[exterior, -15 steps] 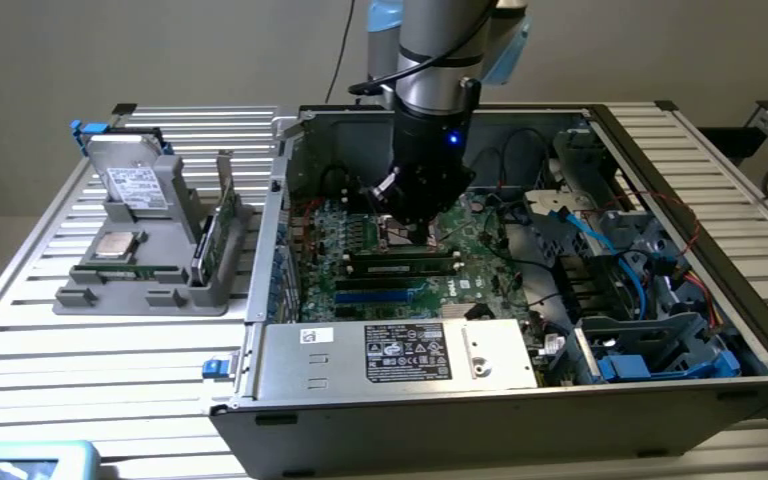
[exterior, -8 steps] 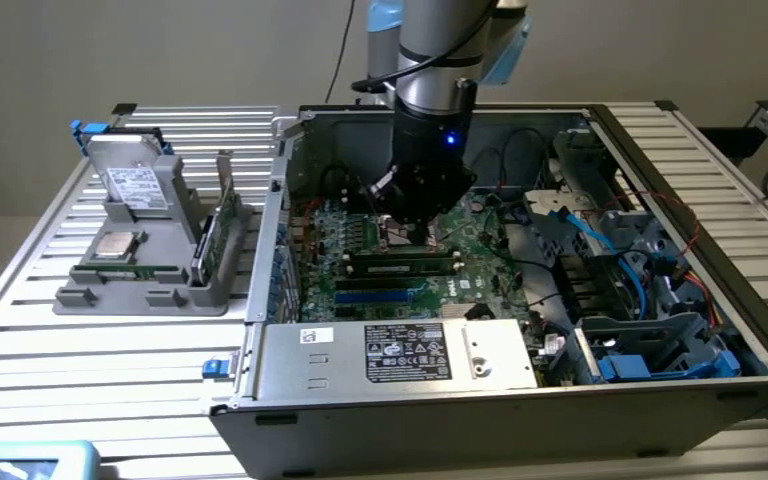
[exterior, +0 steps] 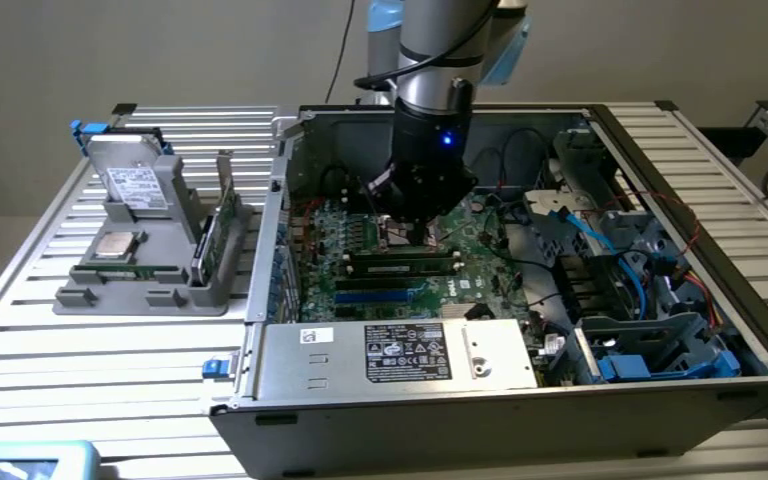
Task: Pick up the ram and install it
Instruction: 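Press down the ram until it locks into place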
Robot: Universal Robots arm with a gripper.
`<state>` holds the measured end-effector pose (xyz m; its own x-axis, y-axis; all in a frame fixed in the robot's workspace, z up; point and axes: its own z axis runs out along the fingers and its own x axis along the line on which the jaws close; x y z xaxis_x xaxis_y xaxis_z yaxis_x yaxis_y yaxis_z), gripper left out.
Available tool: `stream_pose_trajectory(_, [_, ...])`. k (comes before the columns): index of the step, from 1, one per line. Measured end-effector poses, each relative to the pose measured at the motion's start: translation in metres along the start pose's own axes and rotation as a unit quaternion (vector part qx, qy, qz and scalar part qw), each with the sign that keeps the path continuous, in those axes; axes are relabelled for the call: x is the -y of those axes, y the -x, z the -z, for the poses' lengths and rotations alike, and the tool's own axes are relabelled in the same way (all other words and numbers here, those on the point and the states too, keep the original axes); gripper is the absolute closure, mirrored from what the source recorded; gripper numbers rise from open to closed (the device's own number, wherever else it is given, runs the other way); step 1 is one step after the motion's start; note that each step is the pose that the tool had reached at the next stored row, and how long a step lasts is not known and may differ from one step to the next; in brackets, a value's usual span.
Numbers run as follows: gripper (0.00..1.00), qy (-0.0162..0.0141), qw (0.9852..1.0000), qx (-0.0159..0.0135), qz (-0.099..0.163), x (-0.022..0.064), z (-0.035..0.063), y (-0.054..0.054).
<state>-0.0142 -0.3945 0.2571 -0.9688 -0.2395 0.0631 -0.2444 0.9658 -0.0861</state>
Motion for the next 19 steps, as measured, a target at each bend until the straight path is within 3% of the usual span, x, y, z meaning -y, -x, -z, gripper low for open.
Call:
stream_pose_trajectory(4, [0.89,-0.0015,0.9998,-0.0019,-0.021,-0.0001,-0.0001,0.0001])
stream_pose_trajectory(15, [0.89,-0.0174,0.9972,-0.0065,-0.073,0.0001,0.0000,0.0000])
stream_pose_trajectory(19, [0.89,-0.0173,0.9970,-0.0062,-0.075,0.0000,0.0000,0.0000])
